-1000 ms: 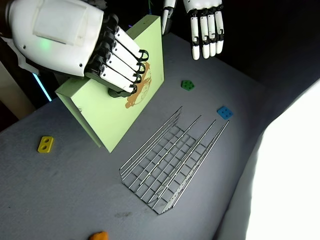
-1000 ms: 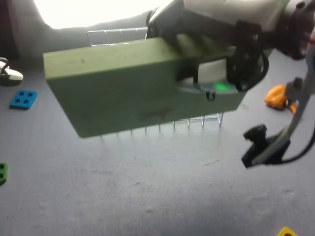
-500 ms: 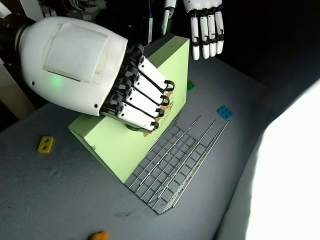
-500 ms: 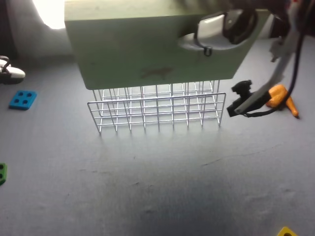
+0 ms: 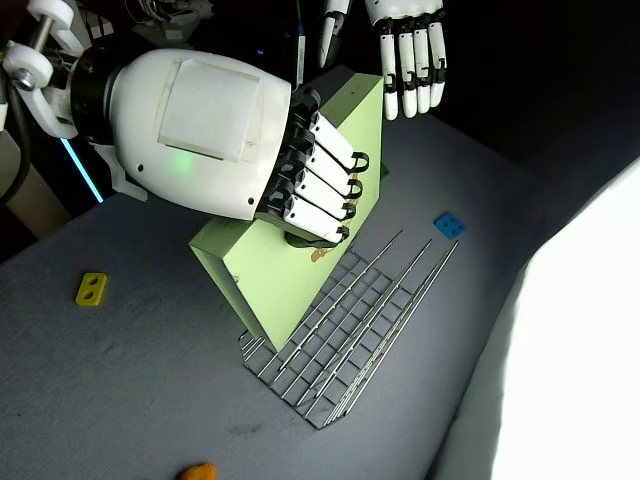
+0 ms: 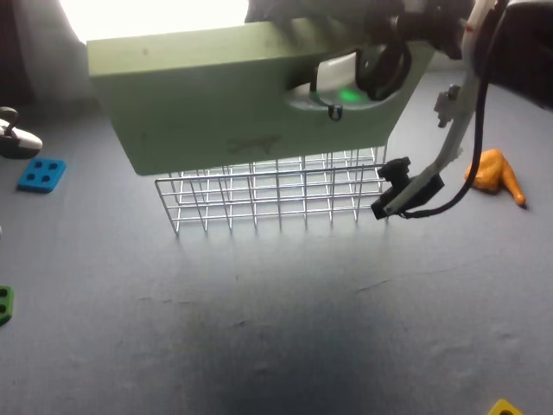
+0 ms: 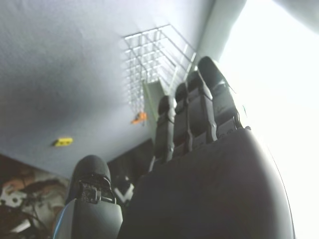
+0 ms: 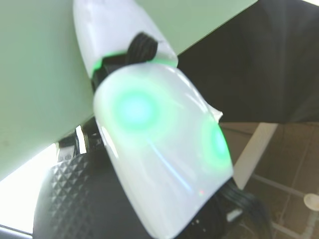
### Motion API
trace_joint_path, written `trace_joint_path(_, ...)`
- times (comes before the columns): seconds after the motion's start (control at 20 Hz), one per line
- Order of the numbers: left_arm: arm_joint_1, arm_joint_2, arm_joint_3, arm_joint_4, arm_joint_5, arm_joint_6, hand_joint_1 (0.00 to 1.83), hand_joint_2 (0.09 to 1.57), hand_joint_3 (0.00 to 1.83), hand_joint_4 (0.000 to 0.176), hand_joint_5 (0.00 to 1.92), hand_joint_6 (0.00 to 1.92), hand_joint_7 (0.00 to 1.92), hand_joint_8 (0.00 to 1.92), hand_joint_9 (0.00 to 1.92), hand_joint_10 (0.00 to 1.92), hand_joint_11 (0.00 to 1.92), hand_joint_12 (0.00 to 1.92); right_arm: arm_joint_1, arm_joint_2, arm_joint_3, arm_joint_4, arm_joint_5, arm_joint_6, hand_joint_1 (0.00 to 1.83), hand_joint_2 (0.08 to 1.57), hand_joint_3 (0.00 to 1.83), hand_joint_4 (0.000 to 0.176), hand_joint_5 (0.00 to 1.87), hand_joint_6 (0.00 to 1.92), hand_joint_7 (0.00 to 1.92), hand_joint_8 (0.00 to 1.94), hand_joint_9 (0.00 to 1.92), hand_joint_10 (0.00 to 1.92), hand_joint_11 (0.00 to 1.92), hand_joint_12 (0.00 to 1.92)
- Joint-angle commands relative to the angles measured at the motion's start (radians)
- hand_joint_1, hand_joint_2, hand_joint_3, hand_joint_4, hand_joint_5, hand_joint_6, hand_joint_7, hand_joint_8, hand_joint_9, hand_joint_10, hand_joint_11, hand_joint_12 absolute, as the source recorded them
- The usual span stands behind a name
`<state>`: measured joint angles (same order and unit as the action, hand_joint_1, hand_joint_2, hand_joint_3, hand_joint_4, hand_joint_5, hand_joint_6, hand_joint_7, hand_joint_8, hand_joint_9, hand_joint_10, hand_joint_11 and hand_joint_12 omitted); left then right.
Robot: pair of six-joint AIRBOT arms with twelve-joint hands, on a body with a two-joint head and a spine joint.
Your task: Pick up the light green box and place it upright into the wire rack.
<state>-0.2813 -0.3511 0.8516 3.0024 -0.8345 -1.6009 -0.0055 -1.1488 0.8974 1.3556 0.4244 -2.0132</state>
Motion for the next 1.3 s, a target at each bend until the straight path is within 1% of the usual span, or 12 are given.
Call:
trace_joint_path(0.0, -0.007, -0.002, -0.001, 0.010, 0.087, 0.003, 0.02, 1.20, 0.00, 0.043, 0.21, 0.01, 0.26, 0.01, 0.24, 0.01, 0.00, 0.62, 0.015, 0.000, 0.002, -0.045, 0.030, 0.016, 1.36, 1.18, 0.00, 0.000, 0.83, 1.07, 0.90, 1.23, 0.73, 1.49, 0.58, 1.64)
trace_joint_path(0.05, -0.007, -0.002, -0.001, 0.010, 0.087, 0.003, 0.03, 1.20, 0.00, 0.037, 0.21, 0.00, 0.25, 0.00, 0.22, 0.00, 0.00, 0.58, 0.017, -0.006, 0.010, -0.045, 0.031, 0.021, 1.36, 1.19, 0.00, 0.000, 0.81, 1.04, 0.86, 1.27, 0.73, 1.55, 0.62, 1.63)
trace_joint_path(0.1, -0.007, -0.002, -0.001, 0.010, 0.087, 0.003, 0.03, 1.20, 0.00, 0.036, 0.21, 0.00, 0.24, 0.00, 0.22, 0.00, 0.00, 0.57, 0.017, -0.013, 0.018, -0.045, 0.033, 0.028, 1.36, 1.19, 0.00, 0.000, 0.81, 1.04, 0.85, 1.28, 0.73, 1.56, 0.62, 1.63)
trace_joint_path(0.35, -0.007, -0.002, -0.002, 0.010, 0.087, 0.003, 0.03, 1.20, 0.00, 0.036, 0.21, 0.00, 0.24, 0.00, 0.22, 0.00, 0.00, 0.56, -0.001, -0.049, 0.075, -0.044, 0.036, 0.058, 1.36, 1.19, 0.00, 0.000, 0.81, 1.04, 0.85, 1.29, 0.73, 1.57, 0.63, 1.63)
trace_joint_path(0.75, 0.001, -0.005, -0.002, 0.010, 0.087, 0.003, 0.03, 1.20, 0.00, 0.036, 0.21, 0.00, 0.24, 0.00, 0.22, 0.00, 0.00, 0.56, -0.027, -0.070, 0.101, -0.063, 0.038, 0.061, 1.36, 1.19, 0.00, 0.000, 0.81, 1.04, 0.85, 1.29, 0.72, 1.57, 0.63, 1.63)
trace_joint_path(0.8, 0.001, -0.005, -0.002, 0.010, 0.087, 0.003, 0.02, 1.20, 0.00, 0.027, 0.21, 0.00, 0.25, 0.00, 0.25, 0.01, 0.00, 0.66, -0.034, -0.075, 0.104, -0.064, 0.042, 0.063, 1.36, 1.19, 0.00, 0.000, 0.79, 1.10, 0.86, 1.25, 0.77, 1.52, 0.65, 1.63)
trace_joint_path(0.85, 0.002, -0.005, -0.003, 0.010, 0.087, 0.003, 0.02, 1.20, 0.00, 0.021, 0.22, 0.00, 0.27, 0.01, 0.28, 0.02, 0.00, 0.71, -0.044, -0.083, 0.112, -0.065, 0.045, 0.063, 1.37, 1.17, 0.00, 0.000, 0.82, 1.07, 0.90, 1.19, 0.80, 1.46, 0.66, 1.60)
trace_joint_path(0.9, 0.002, -0.005, -0.003, 0.010, 0.087, 0.003, 0.02, 1.20, 0.00, 0.021, 0.22, 0.00, 0.28, 0.01, 0.27, 0.01, 0.00, 0.67, -0.052, -0.090, 0.120, -0.065, 0.046, 0.063, 1.37, 1.15, 0.00, 0.000, 0.84, 1.03, 0.93, 1.14, 0.83, 1.42, 0.67, 1.56)
trace_joint_path(0.95, 0.002, -0.005, -0.003, 0.010, 0.087, 0.003, 0.02, 1.20, 0.00, 0.021, 0.22, 0.00, 0.28, 0.01, 0.27, 0.01, 0.00, 0.66, -0.058, -0.095, 0.126, -0.065, 0.046, 0.064, 1.37, 1.15, 0.00, 0.000, 0.85, 1.02, 0.94, 1.13, 0.83, 1.41, 0.67, 1.55)
trace_joint_path(1.25, 0.002, -0.005, 0.000, 0.010, 0.087, 0.003, 0.02, 1.20, 0.00, 0.021, 0.22, 0.00, 0.28, 0.00, 0.27, 0.01, 0.00, 0.65, -0.099, -0.132, 0.166, -0.065, 0.045, 0.067, 1.37, 1.15, 0.00, 0.000, 0.85, 1.02, 0.94, 1.12, 0.83, 1.40, 0.68, 1.55)
